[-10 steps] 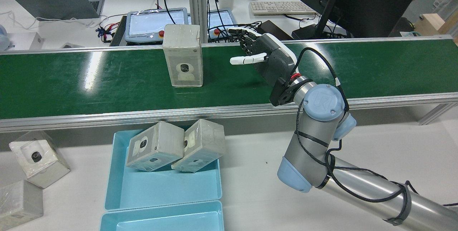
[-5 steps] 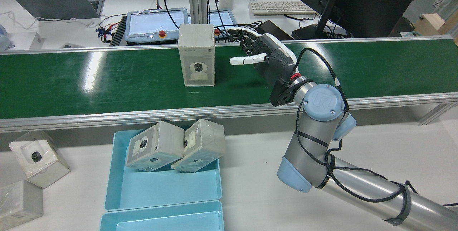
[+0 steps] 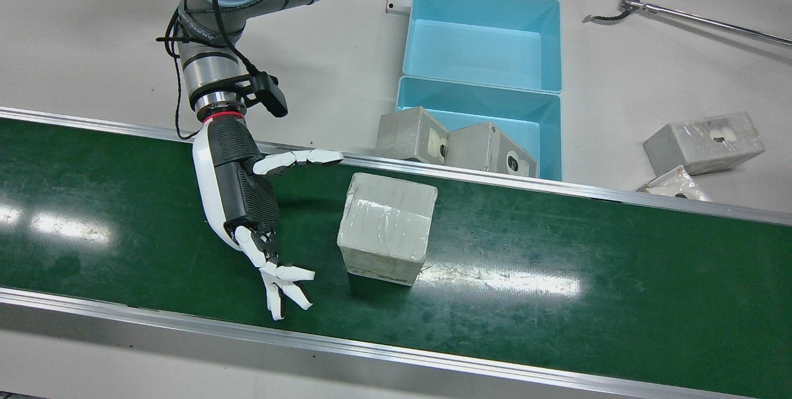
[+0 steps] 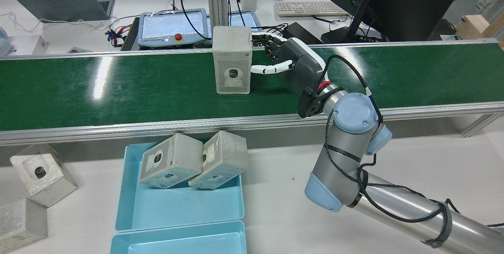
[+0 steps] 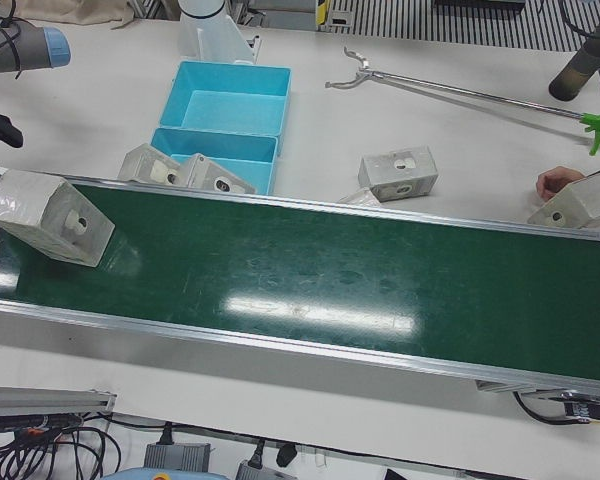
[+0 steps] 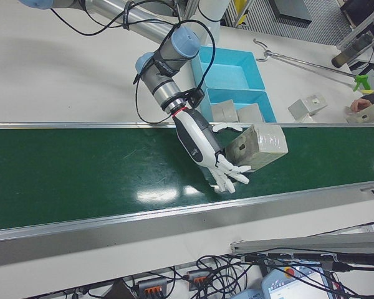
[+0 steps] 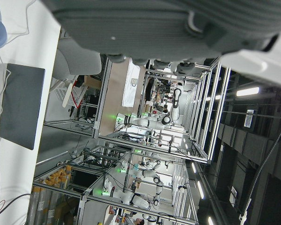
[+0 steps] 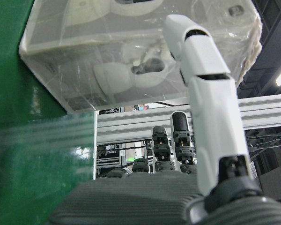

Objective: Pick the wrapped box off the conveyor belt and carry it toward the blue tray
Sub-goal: 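Close the right hand fingers around the wrapped white box, then lift the wrapped box off the belt and carry it toward the blue tray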

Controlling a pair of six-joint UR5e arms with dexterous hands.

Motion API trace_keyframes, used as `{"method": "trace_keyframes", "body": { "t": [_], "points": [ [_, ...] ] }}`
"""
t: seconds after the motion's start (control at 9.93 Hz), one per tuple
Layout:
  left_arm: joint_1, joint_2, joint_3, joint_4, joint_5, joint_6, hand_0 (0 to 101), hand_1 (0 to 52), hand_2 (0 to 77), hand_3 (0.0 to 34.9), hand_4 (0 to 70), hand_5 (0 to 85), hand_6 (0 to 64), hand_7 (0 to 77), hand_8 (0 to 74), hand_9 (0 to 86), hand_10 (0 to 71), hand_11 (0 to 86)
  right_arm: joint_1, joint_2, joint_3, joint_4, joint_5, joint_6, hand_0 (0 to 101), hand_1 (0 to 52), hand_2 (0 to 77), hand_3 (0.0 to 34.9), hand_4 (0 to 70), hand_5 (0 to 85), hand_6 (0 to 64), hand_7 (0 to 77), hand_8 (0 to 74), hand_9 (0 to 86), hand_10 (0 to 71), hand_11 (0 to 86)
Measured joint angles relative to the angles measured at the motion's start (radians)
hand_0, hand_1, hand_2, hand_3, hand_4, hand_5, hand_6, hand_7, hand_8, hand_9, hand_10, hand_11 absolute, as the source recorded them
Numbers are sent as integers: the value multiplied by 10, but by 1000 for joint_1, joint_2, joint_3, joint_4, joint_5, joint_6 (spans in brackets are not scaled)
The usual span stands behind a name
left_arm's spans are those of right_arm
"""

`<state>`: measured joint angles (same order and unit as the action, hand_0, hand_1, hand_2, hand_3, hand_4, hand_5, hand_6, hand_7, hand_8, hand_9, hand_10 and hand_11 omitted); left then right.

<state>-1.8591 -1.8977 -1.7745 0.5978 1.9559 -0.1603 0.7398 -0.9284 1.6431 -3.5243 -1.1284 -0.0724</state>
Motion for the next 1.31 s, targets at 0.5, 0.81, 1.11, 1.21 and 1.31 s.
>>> {"method": "trace_keyframes", "body": {
  "t": [0.5, 0.81, 1.11, 1.21, 1.31],
  "points": [
    [0, 0, 0, 0, 0, 0, 0, 0, 5, 0, 0, 11, 5, 5, 5, 0, 5, 5, 0, 2, -1, -4, -1, -22, 511, 185, 169, 0, 125, 262, 60, 87, 16, 38, 0, 5],
    [0, 0, 0, 0, 0, 0, 0, 0, 5, 0, 0, 11, 5, 0, 5, 0, 5, 5, -2, 4, -11, -4, -2, -26, 517, 213, 185, 77, 115, 262, 55, 76, 0, 44, 0, 5],
    [0, 0, 0, 0, 0, 0, 0, 0, 11, 0, 0, 11, 5, 5, 5, 0, 5, 5, -1, 6, -21, -13, 5, -29, 550, 224, 273, 92, 147, 371, 125, 180, 87, 82, 0, 5],
    [0, 0, 0, 0, 0, 0, 0, 0, 5, 0, 0, 11, 5, 0, 5, 0, 5, 5, 2, 7, -22, -17, 16, -29, 566, 213, 295, 53, 164, 409, 202, 267, 158, 175, 16, 5],
    [0, 0, 0, 0, 0, 0, 0, 0, 5, 0, 0, 11, 5, 0, 5, 0, 5, 5, 7, 8, -17, -25, 23, -29, 563, 185, 305, 20, 196, 442, 251, 289, 240, 267, 93, 11]
  ]
}}
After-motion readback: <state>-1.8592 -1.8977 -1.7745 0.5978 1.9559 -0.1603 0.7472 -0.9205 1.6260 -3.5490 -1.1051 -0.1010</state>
